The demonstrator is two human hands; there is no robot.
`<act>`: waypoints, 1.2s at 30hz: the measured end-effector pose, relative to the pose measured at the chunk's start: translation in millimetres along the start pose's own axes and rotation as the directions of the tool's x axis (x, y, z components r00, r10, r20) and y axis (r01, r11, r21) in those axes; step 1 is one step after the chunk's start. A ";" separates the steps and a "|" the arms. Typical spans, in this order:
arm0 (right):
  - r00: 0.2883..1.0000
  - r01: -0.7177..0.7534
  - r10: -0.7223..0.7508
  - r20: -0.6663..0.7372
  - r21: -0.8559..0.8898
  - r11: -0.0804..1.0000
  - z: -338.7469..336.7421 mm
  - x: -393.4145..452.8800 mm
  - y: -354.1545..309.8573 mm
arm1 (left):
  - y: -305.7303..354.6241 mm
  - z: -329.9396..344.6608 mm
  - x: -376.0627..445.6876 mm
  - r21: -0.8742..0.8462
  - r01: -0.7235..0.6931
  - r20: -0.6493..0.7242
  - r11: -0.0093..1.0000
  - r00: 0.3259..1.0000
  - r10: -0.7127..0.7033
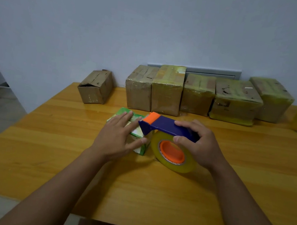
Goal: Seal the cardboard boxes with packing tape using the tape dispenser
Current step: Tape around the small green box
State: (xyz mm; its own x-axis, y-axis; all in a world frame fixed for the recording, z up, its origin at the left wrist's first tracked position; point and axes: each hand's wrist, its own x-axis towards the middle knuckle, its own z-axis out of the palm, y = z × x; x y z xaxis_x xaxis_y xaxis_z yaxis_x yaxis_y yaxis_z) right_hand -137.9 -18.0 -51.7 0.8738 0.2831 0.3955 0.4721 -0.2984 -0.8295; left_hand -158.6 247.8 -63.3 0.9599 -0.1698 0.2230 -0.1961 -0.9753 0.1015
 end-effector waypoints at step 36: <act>0.992 -0.045 0.066 0.110 -0.176 0.983 -46.0 -23.2 -17.0 | -21.1 -3.2 12.2 -0.022 -0.057 0.056 0.998 0.997 0.058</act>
State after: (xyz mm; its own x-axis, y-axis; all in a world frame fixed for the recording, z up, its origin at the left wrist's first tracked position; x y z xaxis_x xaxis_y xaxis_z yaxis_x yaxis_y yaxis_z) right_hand -160.9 -61.4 -28.6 0.8847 0.3615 0.2944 0.4451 -0.4669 -0.7641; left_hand -143.4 266.7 -59.6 0.9565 -0.2339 0.1742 -0.2549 -0.9607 0.1097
